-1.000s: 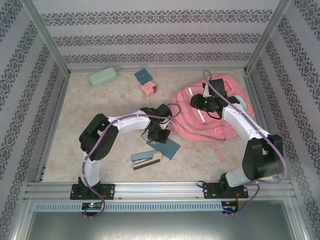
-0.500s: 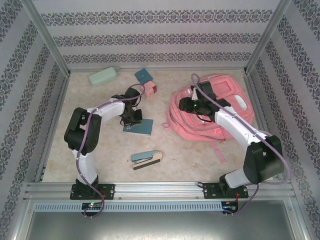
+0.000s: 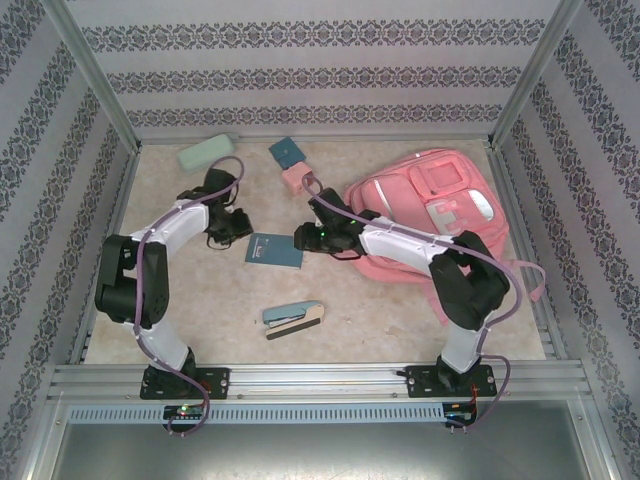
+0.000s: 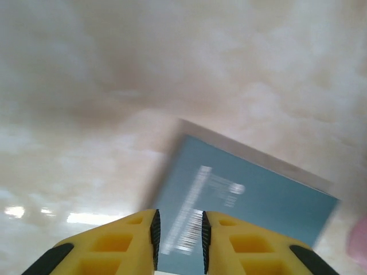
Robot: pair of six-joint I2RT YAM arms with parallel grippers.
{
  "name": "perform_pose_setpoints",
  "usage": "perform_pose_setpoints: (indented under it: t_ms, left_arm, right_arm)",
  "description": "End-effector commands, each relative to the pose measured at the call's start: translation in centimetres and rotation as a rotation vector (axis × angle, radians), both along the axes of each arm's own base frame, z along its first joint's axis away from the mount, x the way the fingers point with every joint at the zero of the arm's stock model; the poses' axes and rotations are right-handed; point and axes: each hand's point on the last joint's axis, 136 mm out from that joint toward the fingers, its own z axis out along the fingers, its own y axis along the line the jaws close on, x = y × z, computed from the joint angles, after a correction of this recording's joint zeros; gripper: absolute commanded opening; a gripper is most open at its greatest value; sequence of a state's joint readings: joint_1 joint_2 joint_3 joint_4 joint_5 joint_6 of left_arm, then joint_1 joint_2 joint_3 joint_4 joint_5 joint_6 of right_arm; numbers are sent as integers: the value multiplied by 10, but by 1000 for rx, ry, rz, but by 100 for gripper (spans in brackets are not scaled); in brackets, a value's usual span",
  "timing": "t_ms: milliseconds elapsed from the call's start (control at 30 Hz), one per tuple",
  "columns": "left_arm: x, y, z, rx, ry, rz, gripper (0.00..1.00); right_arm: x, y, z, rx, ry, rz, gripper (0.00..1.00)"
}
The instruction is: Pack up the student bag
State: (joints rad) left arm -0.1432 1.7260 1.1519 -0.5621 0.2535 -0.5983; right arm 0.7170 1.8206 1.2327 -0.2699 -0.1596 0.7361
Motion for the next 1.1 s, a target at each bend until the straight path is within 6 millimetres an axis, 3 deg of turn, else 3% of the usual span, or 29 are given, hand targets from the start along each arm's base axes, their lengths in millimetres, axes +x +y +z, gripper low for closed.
perform_pose_setpoints:
  t_ms: [0,333,633,833,1067]
  left_arm:
    - [-7,-9,-17,-63,19,-58,26]
    - [-10,-19,-44,-117,71,-66,23]
    - [-27,-29,-59,-141,123,-68,20]
    - [-32,-39,-61,-178,126,-75,20]
    - [-29,-43,-57,-191,117,-87,19]
  right_arm:
    - [9,5,-9,11,13,-76,46]
    - [7,9,-53,6,108,-101,46]
    - [11,26,-72,64,168,-69,44]
    - [13,64,-50,292,198,-14,40]
    - [18,94,14,596,149,61,37]
